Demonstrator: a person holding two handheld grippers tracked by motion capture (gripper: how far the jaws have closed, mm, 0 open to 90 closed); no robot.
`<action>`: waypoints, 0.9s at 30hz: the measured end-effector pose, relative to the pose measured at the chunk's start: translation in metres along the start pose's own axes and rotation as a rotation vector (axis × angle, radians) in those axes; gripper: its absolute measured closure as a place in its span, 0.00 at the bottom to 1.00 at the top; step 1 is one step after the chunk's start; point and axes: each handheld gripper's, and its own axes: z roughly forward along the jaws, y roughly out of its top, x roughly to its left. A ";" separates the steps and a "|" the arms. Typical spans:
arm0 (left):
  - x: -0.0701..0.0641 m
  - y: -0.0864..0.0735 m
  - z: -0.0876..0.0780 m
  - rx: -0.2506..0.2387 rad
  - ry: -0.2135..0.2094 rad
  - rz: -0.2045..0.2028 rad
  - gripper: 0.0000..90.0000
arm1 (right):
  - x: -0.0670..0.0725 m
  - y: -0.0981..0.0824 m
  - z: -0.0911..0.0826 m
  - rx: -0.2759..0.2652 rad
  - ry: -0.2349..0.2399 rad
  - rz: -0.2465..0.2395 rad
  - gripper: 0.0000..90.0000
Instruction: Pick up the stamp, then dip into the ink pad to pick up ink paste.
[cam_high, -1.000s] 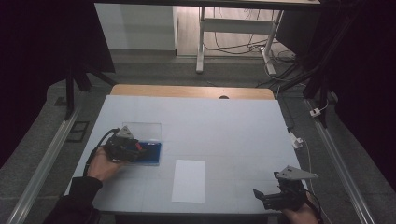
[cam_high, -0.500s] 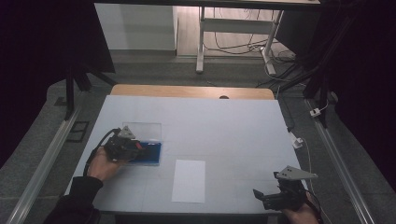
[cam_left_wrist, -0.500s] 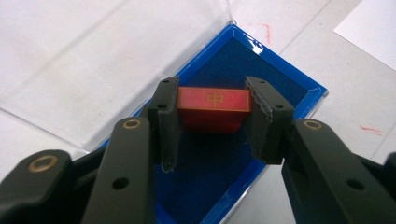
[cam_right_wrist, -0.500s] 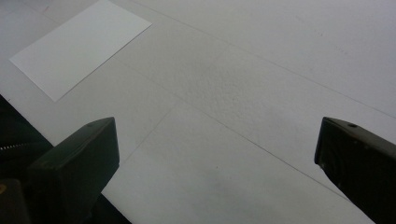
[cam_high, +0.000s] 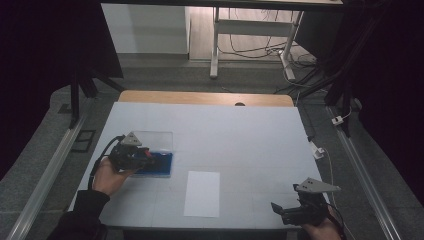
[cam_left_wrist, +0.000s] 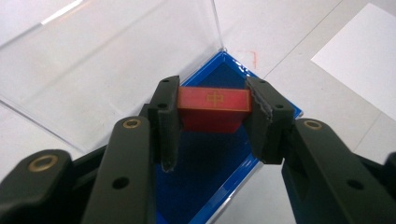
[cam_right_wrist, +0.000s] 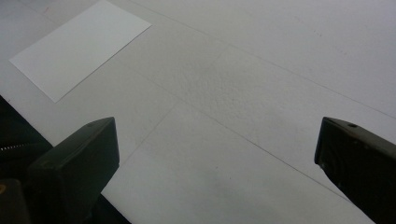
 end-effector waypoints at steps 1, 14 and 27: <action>-0.001 0.001 -0.001 -0.003 0.001 0.001 0.65 | 0.000 0.000 0.000 0.000 0.000 0.000 0.00; -0.007 0.007 -0.001 -0.007 0.010 0.003 0.65 | 0.001 0.000 0.000 0.003 -0.001 -0.011 0.00; -0.005 0.006 0.009 0.003 0.034 -0.068 0.65 | 0.001 0.000 0.001 0.009 0.001 -0.011 0.00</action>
